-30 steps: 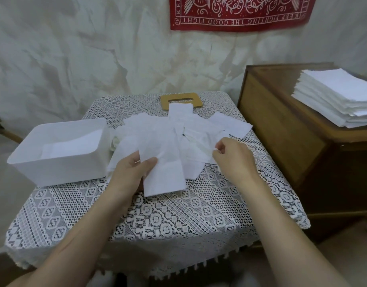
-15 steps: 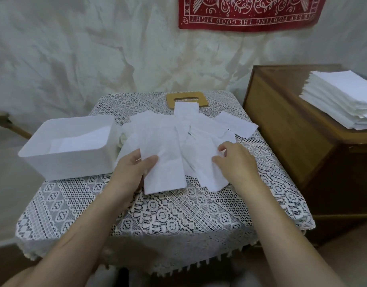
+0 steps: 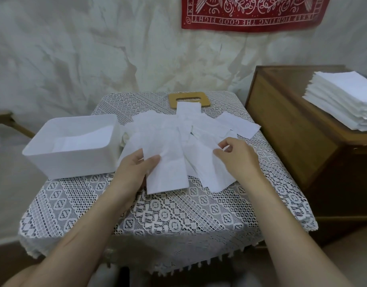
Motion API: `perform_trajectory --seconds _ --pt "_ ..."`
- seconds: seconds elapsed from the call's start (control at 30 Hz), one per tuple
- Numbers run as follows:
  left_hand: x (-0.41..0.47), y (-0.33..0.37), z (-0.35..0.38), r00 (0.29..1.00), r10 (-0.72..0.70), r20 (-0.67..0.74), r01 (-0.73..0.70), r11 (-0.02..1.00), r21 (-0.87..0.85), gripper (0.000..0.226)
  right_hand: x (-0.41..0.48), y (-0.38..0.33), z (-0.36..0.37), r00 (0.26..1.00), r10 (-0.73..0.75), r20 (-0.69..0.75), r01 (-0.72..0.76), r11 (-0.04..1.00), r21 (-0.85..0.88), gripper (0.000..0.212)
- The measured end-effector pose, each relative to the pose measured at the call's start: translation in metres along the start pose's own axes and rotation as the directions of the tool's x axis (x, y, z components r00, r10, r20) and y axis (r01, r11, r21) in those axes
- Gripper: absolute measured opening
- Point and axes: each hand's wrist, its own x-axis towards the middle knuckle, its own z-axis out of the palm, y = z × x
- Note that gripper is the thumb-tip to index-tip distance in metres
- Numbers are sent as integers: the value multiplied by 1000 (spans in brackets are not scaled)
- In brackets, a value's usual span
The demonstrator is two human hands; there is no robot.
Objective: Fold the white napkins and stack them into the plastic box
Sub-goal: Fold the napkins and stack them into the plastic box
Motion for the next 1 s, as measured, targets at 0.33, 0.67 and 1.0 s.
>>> perform_trajectory --seconds 0.33,0.67,1.0 --pt "-2 2 2 1000 12 4 -12 1000 -23 17 -4 -3 3 1000 -17 13 16 998 61 8" --pt "-2 4 3 1000 7 4 -7 1000 -6 16 -2 1 -6 990 -44 -131 44 999 -1 7" --pt "-2 2 3 1000 10 5 -10 999 -48 22 -2 3 -4 997 41 68 -44 998 39 12"
